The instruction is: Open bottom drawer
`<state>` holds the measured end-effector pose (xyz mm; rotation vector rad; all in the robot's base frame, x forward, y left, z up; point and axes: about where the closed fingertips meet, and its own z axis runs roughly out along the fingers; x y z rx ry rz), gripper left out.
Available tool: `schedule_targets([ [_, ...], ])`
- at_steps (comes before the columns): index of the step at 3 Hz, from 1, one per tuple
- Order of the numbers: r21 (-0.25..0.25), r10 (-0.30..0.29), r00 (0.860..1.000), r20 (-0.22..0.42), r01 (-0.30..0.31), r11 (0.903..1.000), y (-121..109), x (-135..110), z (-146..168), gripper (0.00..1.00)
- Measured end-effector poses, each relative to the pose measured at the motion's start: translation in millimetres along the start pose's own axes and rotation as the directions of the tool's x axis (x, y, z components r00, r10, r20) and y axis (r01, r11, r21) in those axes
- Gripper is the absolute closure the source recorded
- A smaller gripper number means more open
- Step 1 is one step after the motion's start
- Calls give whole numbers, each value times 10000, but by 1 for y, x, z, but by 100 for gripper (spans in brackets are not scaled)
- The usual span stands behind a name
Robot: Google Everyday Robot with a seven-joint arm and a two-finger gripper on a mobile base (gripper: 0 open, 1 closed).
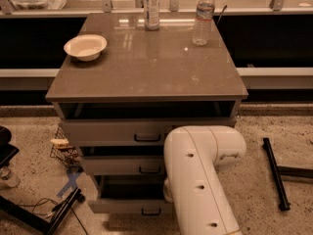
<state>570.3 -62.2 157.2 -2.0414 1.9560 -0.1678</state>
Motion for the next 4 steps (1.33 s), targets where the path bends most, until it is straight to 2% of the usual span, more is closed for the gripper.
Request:
schedule_targets([
  [1,-1186,-571,9983,-82,557,9914,36,11,-42,100],
  [2,-2815,-817,9966,-102,755,9566,92,28,-76,100],
  [3,-3326,-720,9972,223,753,9401,110,24,-82,100],
  [4,-3243,-743,9971,160,755,9430,108,25,-81,100],
])
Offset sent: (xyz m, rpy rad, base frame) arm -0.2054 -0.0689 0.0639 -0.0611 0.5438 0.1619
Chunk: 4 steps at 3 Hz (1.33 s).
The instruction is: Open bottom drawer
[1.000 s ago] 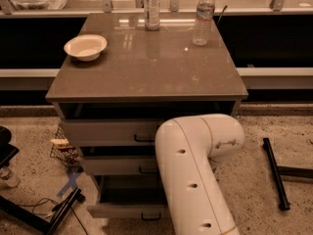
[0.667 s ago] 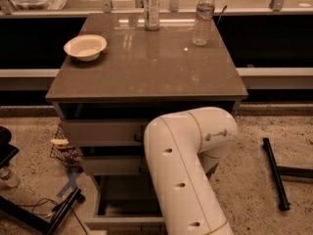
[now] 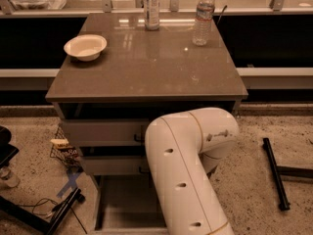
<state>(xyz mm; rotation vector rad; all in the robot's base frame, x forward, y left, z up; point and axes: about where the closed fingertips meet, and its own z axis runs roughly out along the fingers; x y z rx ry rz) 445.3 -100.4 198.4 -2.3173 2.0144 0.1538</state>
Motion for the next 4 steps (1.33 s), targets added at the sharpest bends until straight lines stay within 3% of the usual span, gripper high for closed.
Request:
schedule_targets([
  [1,149,-9,10000,38,9,9999,-9,-2,6,100],
  [2,393,6,9993,362,-20,9992,-5,-1,33,100],
  [3,518,308,9944,1013,-361,9980,15,5,62,100],
  [4,347,646,9918,1103,-688,9970,33,14,77,100],
])
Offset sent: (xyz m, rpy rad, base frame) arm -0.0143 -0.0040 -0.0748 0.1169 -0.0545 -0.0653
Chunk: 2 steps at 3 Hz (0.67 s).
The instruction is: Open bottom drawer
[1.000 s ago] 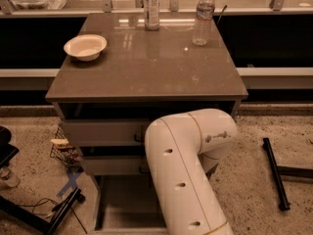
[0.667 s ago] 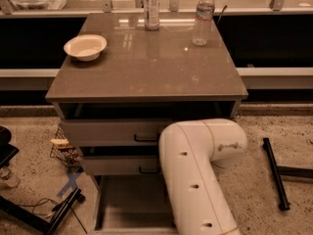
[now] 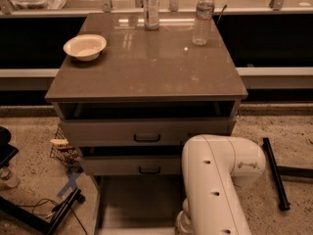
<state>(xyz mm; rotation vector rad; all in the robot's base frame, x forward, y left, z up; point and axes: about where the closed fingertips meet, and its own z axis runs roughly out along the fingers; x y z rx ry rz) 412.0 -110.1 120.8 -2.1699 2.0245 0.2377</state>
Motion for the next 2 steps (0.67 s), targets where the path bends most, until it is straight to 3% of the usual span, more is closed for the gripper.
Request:
schedule_targets([
  [1,1,3,10000,0,-3,10000,-1,-1,0,100],
  [2,-190,301,9988,-374,-309,9993,23,9,-16,100],
])
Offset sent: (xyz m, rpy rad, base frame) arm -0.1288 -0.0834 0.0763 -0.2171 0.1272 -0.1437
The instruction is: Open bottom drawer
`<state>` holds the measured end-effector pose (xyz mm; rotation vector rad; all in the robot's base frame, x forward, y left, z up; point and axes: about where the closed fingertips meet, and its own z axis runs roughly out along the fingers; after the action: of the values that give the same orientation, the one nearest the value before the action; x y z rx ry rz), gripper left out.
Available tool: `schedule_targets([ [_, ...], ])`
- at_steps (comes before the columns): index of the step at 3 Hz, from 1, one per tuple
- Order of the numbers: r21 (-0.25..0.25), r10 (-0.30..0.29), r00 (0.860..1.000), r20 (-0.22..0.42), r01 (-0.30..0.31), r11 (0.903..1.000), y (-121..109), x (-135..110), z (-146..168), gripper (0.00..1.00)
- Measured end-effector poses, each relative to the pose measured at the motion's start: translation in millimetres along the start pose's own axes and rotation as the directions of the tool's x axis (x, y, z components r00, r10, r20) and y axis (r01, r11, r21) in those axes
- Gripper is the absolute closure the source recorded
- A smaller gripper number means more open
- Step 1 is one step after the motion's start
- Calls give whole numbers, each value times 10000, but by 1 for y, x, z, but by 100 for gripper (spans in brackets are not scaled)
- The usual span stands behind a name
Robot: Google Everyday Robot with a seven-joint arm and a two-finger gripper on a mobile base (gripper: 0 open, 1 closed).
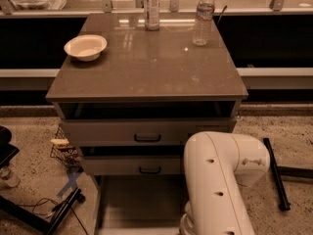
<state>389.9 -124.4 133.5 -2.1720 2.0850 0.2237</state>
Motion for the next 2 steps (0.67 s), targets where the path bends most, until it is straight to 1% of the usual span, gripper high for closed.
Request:
schedule_targets([
  [1,-126,177,9996,-231,-179,9998,14,7,-9,100],
  [2,-696,350,9993,-147,-360,9969,51,12,-25,100],
])
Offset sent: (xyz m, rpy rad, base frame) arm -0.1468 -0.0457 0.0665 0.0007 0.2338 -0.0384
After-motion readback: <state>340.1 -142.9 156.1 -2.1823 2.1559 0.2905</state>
